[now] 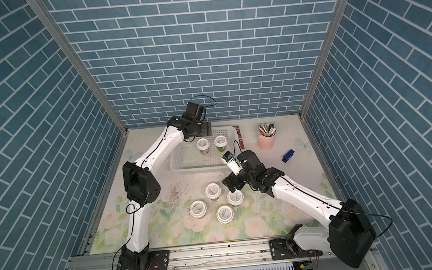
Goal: Put the yogurt in the basket
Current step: Place the yogurt in the basket, then pick up the yogurt from the center of the board.
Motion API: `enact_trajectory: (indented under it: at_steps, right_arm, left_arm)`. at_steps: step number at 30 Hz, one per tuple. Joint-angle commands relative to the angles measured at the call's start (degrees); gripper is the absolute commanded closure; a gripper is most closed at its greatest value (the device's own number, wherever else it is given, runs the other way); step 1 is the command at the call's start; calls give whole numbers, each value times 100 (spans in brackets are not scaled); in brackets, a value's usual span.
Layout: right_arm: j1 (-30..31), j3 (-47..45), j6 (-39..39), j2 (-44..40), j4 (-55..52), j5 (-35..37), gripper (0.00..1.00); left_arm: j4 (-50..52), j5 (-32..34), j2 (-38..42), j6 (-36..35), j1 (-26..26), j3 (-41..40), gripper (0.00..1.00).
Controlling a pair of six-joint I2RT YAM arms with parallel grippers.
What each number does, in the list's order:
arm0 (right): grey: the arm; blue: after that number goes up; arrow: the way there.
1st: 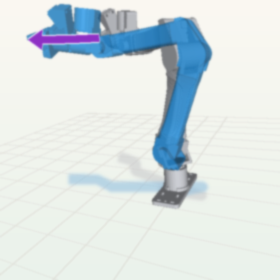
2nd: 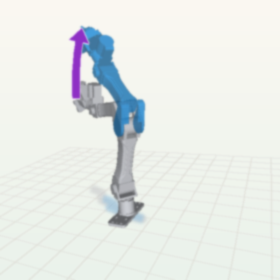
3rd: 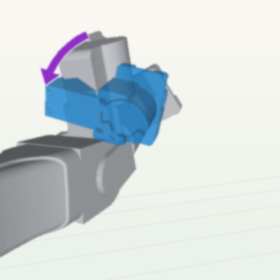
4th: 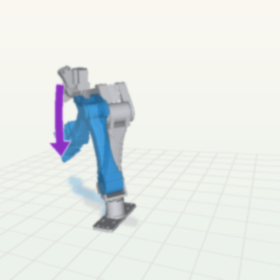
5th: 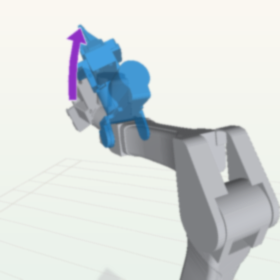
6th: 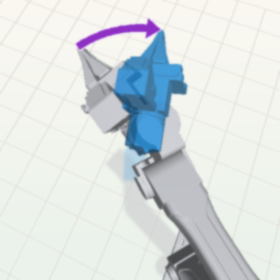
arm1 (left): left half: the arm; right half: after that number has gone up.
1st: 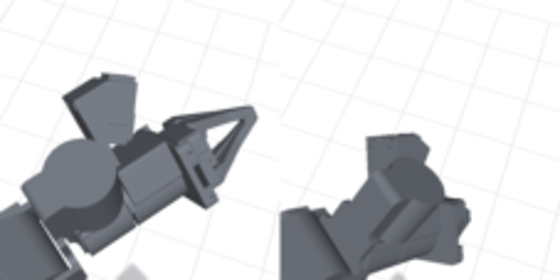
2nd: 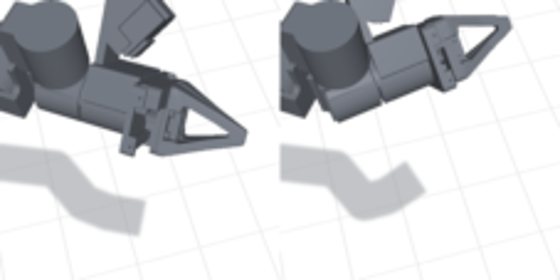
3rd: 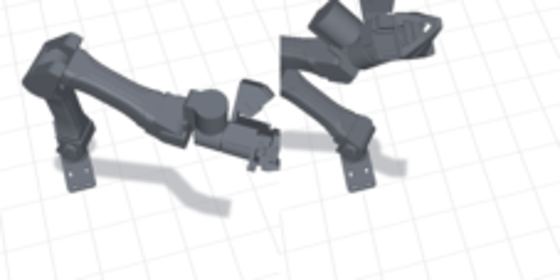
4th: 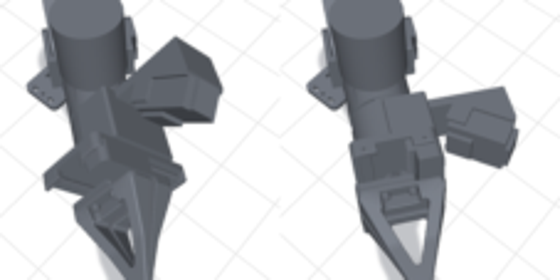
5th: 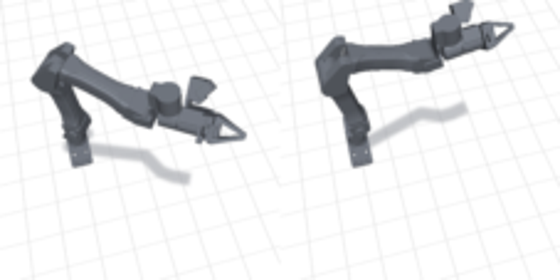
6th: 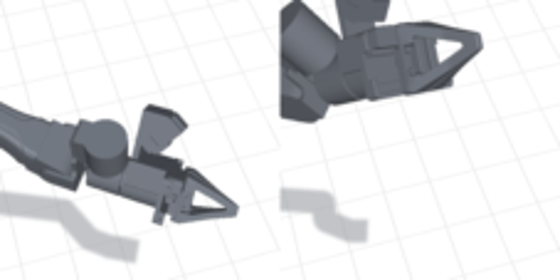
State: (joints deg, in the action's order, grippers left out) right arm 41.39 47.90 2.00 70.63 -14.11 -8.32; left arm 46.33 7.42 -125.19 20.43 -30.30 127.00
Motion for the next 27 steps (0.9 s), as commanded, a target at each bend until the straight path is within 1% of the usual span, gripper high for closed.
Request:
enact_trajectory:
  at_steps: [1,8,11,15,18,22,27]
  right_arm:
    - [19,31,145,-51,-4,-76,4]
    - [19,-67,110,-352,125,-210,4]
    - [17,-138,43,-549,198,-340,4]
    - [19,-234,-66,-783,185,-389,4]
    - [19,-287,-116,-939,109,-392,4]
    - [18,-289,-178,-1097,-54,-388,4]
    - [14,-356,-265,-1268,-161,-406,4]
  left_arm:
    - [-133,-127,464,-137,-123,-268,9]
    - [-593,-144,1593,-252,-340,-1096,6]
    - [-668,-79,2128,-276,-462,-1669,5]
    - [-697,39,2951,-190,-682,-2632,4]
    - [-622,145,3473,-5,-863,-3299,3]
    - [-350,241,4008,312,-1093,-3976,3]
    - [-162,172,4571,876,-1386,-4787,3]
